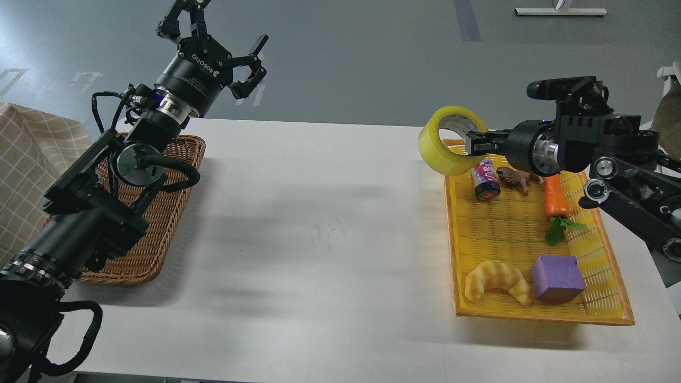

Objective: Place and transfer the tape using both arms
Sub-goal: 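Lift the tape roll out of the tray and carry it toward the table center, then lower the tape roll onto the table and open the right gripper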

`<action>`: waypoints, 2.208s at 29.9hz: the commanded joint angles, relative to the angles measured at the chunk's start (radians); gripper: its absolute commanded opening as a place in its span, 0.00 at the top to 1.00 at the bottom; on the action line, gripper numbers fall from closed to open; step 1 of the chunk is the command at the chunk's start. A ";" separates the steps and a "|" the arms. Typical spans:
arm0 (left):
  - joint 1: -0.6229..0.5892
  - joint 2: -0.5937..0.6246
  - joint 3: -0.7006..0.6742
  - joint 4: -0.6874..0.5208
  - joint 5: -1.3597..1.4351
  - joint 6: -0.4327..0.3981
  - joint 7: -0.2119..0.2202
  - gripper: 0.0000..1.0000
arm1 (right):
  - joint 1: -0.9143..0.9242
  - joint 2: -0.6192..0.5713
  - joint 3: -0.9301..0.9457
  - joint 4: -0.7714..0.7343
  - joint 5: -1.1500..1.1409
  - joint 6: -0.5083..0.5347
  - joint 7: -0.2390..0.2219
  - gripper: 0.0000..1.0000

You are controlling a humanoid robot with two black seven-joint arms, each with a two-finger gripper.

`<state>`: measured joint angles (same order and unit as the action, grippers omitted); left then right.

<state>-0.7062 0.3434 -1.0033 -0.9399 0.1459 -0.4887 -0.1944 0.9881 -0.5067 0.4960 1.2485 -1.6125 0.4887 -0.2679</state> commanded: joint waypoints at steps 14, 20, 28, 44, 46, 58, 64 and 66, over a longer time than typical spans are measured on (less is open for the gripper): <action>-0.002 0.000 0.000 0.000 -0.002 0.000 0.000 0.02 | 0.155 0.358 -0.117 -0.245 -0.003 0.000 -0.001 1.00; -0.004 0.002 -0.001 0.000 -0.002 0.000 0.000 0.02 | 0.179 0.481 -0.177 -0.331 -0.006 0.000 0.001 1.00; -0.004 0.002 -0.001 0.001 -0.002 0.000 0.000 0.02 | 0.164 0.507 -0.195 -0.374 -0.007 0.000 -0.001 1.00; -0.001 0.002 0.000 0.001 -0.002 0.000 0.000 0.02 | 0.109 0.507 -0.231 -0.390 -0.001 0.000 0.002 1.00; -0.001 0.003 0.000 0.001 -0.002 0.000 0.000 0.02 | 0.103 0.507 -0.229 -0.383 0.000 0.000 0.002 1.00; 0.001 0.009 -0.001 0.000 -0.002 0.000 0.000 0.02 | 0.095 0.507 -0.238 -0.345 0.005 0.000 0.002 1.00; 0.001 0.009 -0.001 0.000 -0.003 0.000 0.000 0.02 | 0.077 0.507 -0.274 -0.345 0.002 0.000 0.004 1.00; 0.001 0.008 -0.001 0.000 -0.003 0.000 0.000 0.02 | 0.063 0.507 -0.275 -0.347 0.002 0.000 0.004 1.00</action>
<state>-0.7056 0.3529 -1.0048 -0.9405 0.1441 -0.4887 -0.1949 1.0682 0.0001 0.2301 0.9033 -1.6094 0.4887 -0.2643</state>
